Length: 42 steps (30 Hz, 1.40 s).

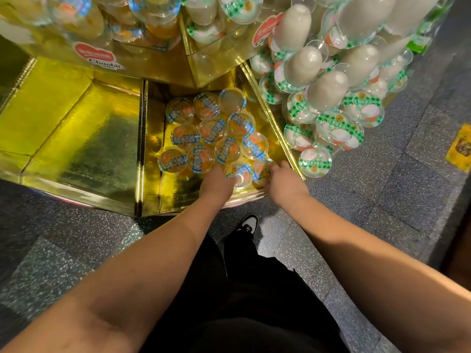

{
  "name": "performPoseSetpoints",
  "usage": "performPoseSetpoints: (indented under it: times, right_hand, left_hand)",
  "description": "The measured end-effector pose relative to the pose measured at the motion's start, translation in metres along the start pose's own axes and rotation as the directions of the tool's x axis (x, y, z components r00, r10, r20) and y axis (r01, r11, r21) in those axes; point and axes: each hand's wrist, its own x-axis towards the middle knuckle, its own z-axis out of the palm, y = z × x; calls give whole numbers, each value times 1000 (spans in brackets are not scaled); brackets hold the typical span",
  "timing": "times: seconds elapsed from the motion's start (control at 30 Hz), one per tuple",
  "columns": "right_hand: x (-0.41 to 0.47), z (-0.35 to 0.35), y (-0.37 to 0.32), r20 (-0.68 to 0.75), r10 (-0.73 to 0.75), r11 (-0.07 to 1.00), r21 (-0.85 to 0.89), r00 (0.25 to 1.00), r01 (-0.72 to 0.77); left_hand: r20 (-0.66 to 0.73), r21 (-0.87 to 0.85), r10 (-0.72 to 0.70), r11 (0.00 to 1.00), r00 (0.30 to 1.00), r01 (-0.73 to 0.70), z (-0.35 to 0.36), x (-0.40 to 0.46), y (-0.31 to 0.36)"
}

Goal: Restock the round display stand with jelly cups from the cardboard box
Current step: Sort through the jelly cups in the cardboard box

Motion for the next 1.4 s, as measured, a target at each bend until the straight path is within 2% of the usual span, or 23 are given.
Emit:
performPoseSetpoints:
  times: [0.1, 0.2, 0.3, 0.4, 0.57, 0.77, 1.17, 1.3, 1.4]
  right_hand:
    - [2, -5, -6, 19, 36, 999, -30, 999, -35]
    - [6, -9, -16, 45, 74, 991, -119, 996, -69]
    - [9, -9, -23, 30, 54, 969, -242, 998, -45]
    - [10, -9, -23, 16, 38, 955, -295, 999, -31]
    - [7, -9, -19, 35, 32, 959, -283, 999, -21]
    - [6, -15, -16, 53, 11, 963, -269, 999, 4]
    - [12, -11, -14, 62, 5, 939, -343, 998, 17]
    - [8, -19, -16, 105, 11, 942, -334, 994, 25]
    - [-2, -34, -20, 51, -51, 966, -251, 997, 62]
  left_hand:
    - [62, -96, -27, 995, 998, 33, -3, 4, 0]
    - [125, -111, -51, 992, 991, 65, -6, 7, 2]
    - [150, -124, -44, 990, 988, 63, -8, 7, 1]
    - [162, -186, -40, 980, 986, 71, -9, 7, -3]
    - [137, -171, -12, 985, 990, 36, -6, 8, -7]
    - [105, -247, -11, 968, 994, 37, -1, 9, -7]
    - [178, -157, 33, 988, 983, -4, -4, 6, -1]
    - [212, -41, 32, 999, 977, -24, -18, 0, -1]
    - [167, 9, 47, 999, 985, -49, -39, -15, -4]
